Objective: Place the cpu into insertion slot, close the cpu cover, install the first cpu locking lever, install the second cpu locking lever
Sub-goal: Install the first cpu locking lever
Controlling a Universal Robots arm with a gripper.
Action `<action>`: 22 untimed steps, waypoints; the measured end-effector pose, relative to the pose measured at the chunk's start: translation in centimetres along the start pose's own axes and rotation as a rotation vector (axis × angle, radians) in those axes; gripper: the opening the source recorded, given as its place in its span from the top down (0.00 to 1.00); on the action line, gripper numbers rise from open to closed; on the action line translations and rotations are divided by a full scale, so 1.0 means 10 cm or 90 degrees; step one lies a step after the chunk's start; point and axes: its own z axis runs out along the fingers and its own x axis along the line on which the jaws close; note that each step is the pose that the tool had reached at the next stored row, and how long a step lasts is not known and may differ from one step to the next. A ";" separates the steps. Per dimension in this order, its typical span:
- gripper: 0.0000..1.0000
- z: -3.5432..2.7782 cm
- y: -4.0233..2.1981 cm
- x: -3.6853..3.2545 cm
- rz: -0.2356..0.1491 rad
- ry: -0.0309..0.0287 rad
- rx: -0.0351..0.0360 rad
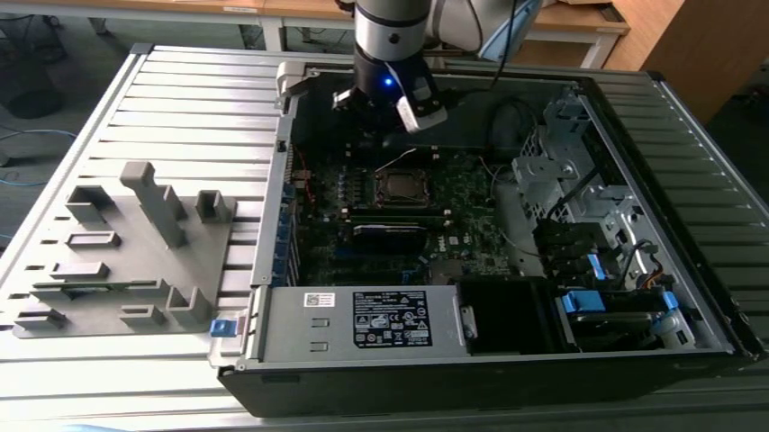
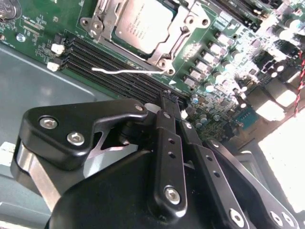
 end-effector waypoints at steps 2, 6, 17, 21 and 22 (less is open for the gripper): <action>0.89 0.010 -0.001 -0.025 0.000 0.0000 0.0002; 0.89 0.026 -0.001 -0.098 0.000 0.0000 0.0028; 0.89 0.110 0.008 -0.119 -0.004 -0.0120 0.0143; 0.89 0.130 0.045 -0.140 -0.004 -0.0121 0.0164; 0.89 0.134 0.056 -0.148 -0.004 -0.0121 0.0169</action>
